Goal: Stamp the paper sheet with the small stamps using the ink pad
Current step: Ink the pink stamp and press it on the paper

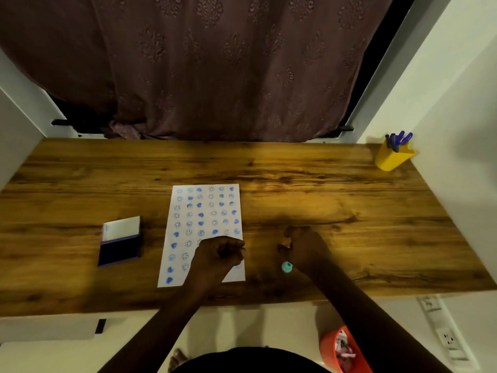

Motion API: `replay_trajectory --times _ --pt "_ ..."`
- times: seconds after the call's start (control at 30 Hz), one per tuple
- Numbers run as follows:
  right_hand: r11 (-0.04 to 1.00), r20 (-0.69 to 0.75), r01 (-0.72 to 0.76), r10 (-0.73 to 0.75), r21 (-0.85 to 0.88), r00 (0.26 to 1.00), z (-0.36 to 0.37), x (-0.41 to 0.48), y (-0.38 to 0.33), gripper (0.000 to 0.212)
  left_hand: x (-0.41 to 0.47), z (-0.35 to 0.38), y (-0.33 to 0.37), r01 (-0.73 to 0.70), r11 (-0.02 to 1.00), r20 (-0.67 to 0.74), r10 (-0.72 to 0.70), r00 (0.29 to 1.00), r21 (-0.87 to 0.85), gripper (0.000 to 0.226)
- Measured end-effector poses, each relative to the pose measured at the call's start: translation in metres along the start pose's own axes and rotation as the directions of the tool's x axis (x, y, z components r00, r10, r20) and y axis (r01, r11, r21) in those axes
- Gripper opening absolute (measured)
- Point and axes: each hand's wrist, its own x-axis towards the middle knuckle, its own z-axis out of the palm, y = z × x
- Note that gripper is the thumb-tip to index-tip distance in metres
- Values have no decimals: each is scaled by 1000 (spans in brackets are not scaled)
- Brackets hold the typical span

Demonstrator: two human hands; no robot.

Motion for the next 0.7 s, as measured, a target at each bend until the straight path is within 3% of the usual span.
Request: replay_trajectory --times 0.13,0.2,0.27,0.37,0.43,0.5,0.7 --pt "998 -1 1 -1 -60 1000 3 4 -2 36 -4 -9 -1 -1 1000 0 1 1000 -19 18" --pt "998 -9 -28 29 54 1000 -3 5 -7 32 -5 -13 -2 2 999 -7 -3 1000 -38 19" --pt "958 -31 -34 45 286 999 -12 4 -15 24 -6 -16 -3 4 999 -7 -5 1000 -54 23" --pt "792 -43 -41 84 609 996 -26 -4 -40 29 -6 -19 -4 -2 993 26 5 1000 -121 32" --pt "600 101 -124 73 790 992 -28 -12 -59 26 -6 -22 -3 10 982 53 0 999 -187 38" --pt "472 212 -191 8 861 977 -27 -18 -76 22 -7 -26 -2 5 975 52 7 999 -220 40" --pt "393 303 -232 -129 890 944 -15 -18 -116 20 -12 -48 -6 -71 967 -50 60 997 -243 38"
